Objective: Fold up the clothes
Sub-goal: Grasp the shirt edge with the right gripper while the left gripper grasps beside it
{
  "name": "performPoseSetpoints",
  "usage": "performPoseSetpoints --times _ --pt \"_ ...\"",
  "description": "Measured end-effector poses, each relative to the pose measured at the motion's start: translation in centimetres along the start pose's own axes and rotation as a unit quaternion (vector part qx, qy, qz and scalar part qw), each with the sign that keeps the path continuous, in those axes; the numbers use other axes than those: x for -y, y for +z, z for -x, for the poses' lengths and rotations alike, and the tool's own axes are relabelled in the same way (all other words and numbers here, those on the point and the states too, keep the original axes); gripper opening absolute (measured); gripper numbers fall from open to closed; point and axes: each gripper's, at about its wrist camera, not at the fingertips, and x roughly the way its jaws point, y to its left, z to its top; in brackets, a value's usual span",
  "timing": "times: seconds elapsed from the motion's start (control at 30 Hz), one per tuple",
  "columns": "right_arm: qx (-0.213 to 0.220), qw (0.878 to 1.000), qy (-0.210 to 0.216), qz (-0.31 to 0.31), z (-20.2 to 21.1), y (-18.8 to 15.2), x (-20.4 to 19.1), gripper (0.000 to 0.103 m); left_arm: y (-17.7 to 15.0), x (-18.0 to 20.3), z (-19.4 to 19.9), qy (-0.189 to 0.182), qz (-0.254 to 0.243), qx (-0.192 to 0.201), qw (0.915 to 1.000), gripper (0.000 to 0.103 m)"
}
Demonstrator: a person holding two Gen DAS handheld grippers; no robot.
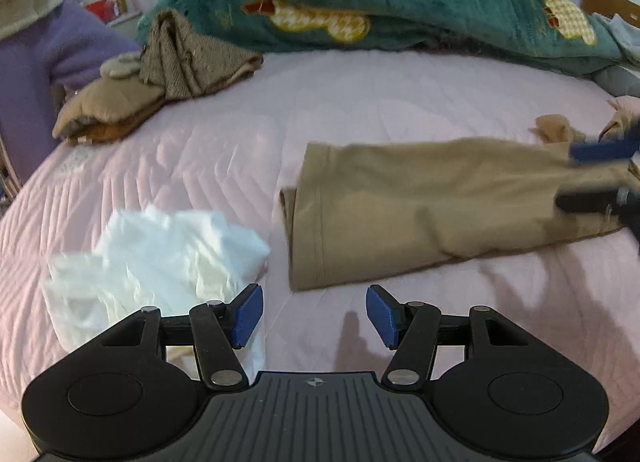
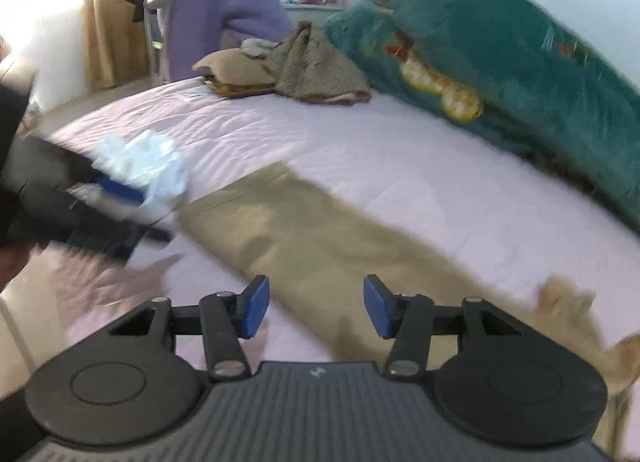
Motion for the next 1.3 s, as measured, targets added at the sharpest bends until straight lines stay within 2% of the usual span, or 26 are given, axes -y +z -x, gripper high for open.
performPoseSetpoints --times 0.07,0.17,0.27,0.4,0.53,0.83,1.23,1.3 --pt "0.011 0.999 -0.017 0.028 -0.1 -0.1 -1.2 0.057 0.5 -1.0 -0.5 -0.013 0.006 0.001 0.9999 0.059" --pt "0.025 0.999 -0.019 0.044 -0.6 -1.8 -3.8 0.057 2.2 -1.8 -0.9 -0.027 -0.004 0.010 0.9996 0.059" --pt "0.023 0.999 0.002 0.037 -1.6 -2.8 -6.0 0.057 5.0 -2.2 -1.0 -0.034 -0.017 0.024 0.9990 0.059" --pt "0.037 0.998 -0.014 0.041 -2.9 -2.0 -8.3 0.057 7.9 -2.2 -2.8 -0.040 -0.013 0.020 0.9989 0.059" --pt "0.035 0.996 -0.041 0.076 -4.9 -0.9 -10.0 0.058 10.1 -1.7 -5.4 -0.044 -0.008 0.009 0.9989 0.059" --pt "0.019 0.991 -0.043 0.127 -7.5 -0.7 -11.3 0.064 10.4 -1.5 -10.0 -0.058 0.009 -0.019 0.9981 0.059" --pt "0.016 0.991 -0.009 0.131 -10.1 -0.1 -12.2 0.069 10.1 -3.5 -11.5 -0.048 0.042 -0.030 0.9975 0.060" --pt "0.017 0.992 -0.002 0.124 -10.6 -0.2 -11.8 0.073 10.1 -3.5 -12.1 -0.049 0.039 -0.038 0.9973 0.060"
